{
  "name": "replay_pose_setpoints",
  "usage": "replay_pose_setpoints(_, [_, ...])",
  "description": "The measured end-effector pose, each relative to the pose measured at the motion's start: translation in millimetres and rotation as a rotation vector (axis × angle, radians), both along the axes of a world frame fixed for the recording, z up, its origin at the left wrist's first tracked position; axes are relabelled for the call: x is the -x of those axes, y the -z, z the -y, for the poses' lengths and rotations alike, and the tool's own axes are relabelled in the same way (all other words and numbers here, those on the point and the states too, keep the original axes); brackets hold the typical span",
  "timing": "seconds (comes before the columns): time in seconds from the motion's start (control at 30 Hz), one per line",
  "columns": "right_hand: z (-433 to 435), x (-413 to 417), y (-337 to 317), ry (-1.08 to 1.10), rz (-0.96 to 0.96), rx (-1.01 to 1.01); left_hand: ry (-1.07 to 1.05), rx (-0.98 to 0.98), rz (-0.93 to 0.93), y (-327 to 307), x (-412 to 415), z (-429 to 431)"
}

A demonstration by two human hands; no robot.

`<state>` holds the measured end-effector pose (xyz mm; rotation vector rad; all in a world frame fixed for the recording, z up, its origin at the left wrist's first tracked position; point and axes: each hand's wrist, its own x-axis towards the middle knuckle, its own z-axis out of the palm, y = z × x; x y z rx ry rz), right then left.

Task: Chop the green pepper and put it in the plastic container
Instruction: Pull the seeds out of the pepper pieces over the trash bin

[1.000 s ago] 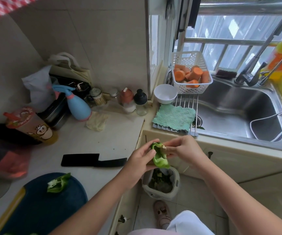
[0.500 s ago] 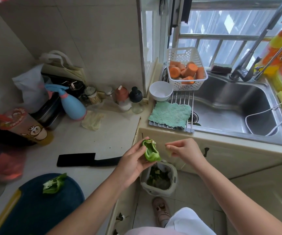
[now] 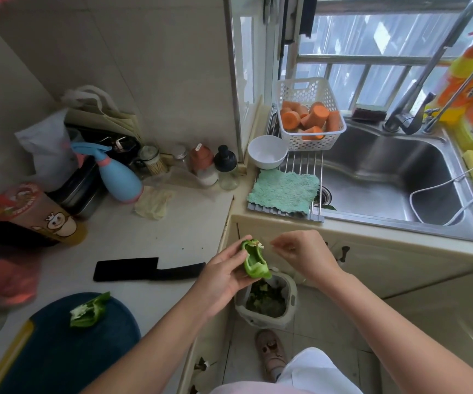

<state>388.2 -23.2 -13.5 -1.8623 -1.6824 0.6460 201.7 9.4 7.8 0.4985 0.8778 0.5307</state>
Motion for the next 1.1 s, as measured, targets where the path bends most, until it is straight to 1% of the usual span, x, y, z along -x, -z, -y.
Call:
replay_pose_setpoints(0.13, [3.9,3.2,-13.7,-0.090,-0.052,-0.039,0.012,-0.007,0.008,-1.2,0.3,0.1])
replay_pose_setpoints(0.2, [6.1,7.5,-17.2,-0.109,-0.036,-0.083,0.005,0.005,0.044,-2.3,0.5,0.7])
replay_pose_setpoints(0.43, [6.0,24.5,-16.2,-0.065,0.017,-0.278,0.021,0.064,0.111,-6.8,-3.6,10.5])
replay_pose_setpoints(0.57, [6.7,25.7,-18.1,-0.097,0.042,-0.320,0.027,0.083,0.099,-6.7,-3.3,14.0])
replay_pose_setpoints(0.7, [7.1,19.3,-18.4,-0.213,0.119,-0.277,0.070,0.084,0.060,-6.8,-0.4,13.6])
replay_pose_setpoints(0.77, [8.4,20.9,-19.1,-0.228,0.128,-0.272,0.112,0.079,0.047,-8.0,0.8,12.5])
replay_pose_setpoints(0.9, [8.9,26.6,-24.4,-0.145,0.041,-0.231,0.143,0.076,0.055,-9.6,1.4,10.6])
replay_pose_setpoints(1.0, [7.6,26.2,-30.6,-0.105,-0.063,-0.141,0.149,0.059,0.028,-8.6,3.3,9.8])
replay_pose_setpoints(1.1, [5.8,22.2,-35.9,-0.120,-0.103,-0.035,0.187,0.050,-0.010,-5.6,6.4,9.6])
